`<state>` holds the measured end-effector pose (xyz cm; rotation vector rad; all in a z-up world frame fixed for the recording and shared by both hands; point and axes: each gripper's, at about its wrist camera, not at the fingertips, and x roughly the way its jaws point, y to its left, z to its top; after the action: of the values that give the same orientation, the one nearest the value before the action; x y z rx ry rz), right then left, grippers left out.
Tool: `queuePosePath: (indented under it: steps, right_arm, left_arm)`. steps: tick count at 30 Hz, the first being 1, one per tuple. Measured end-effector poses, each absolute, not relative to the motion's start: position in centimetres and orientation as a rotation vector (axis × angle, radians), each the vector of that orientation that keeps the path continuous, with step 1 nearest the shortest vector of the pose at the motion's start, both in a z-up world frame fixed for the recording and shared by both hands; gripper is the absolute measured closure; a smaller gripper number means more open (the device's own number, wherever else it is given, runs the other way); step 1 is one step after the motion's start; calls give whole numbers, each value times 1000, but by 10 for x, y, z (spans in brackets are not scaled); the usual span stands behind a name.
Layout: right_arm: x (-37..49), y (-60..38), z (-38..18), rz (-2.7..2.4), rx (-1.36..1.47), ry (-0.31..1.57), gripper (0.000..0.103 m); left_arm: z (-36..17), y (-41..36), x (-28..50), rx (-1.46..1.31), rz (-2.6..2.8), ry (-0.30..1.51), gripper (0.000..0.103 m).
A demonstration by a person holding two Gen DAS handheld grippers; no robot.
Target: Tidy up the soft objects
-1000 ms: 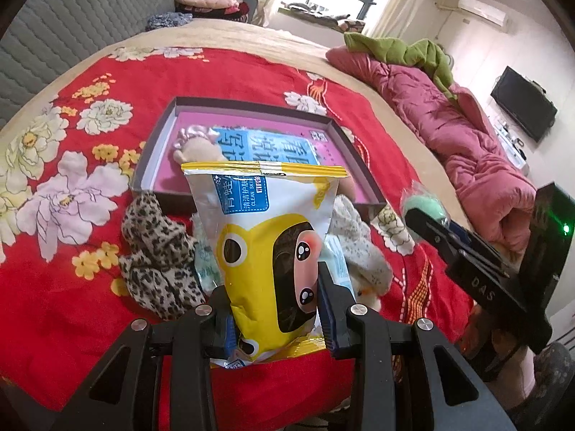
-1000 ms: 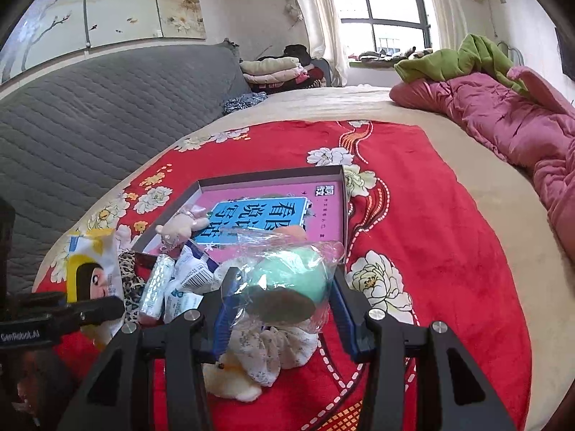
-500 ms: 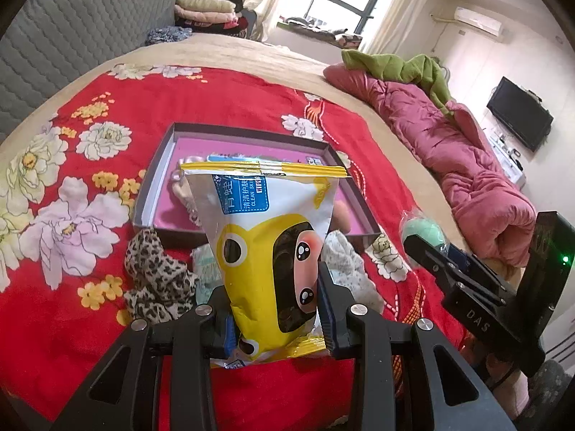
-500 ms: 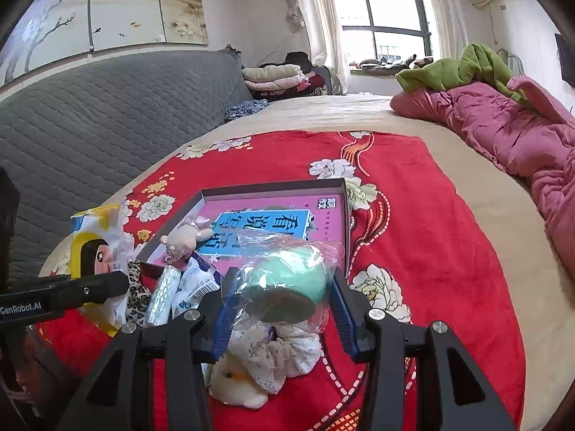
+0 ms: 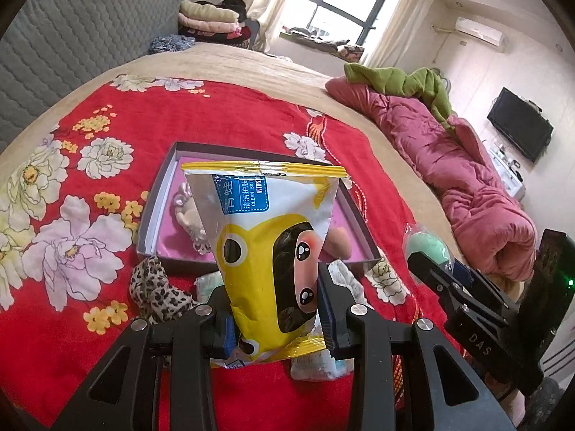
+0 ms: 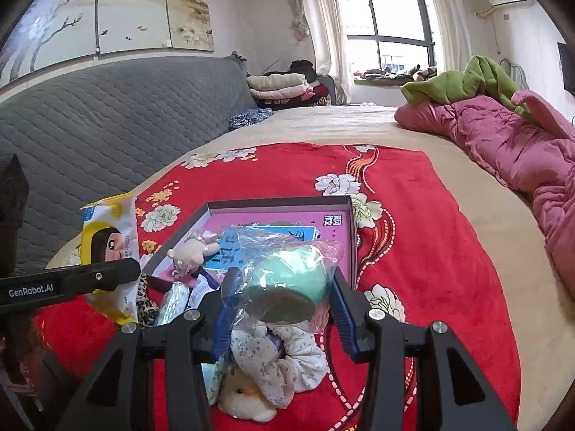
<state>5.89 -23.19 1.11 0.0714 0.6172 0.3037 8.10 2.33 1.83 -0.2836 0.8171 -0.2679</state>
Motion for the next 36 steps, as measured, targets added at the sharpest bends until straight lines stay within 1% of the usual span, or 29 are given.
queuePosePath:
  steps: [10,20,36]
  right_arm:
    - [67,-233,14,286,63,600,55]
    - [83,-233,15,271,71,597,55]
    - [106,-231,5,213,53,614,55]
  left_arm:
    - [23,28,91,-325,-274,784,67]
    - [27,29,117,-354,-264,735,67]
    - [2,26,169,-425,-299,767,67]
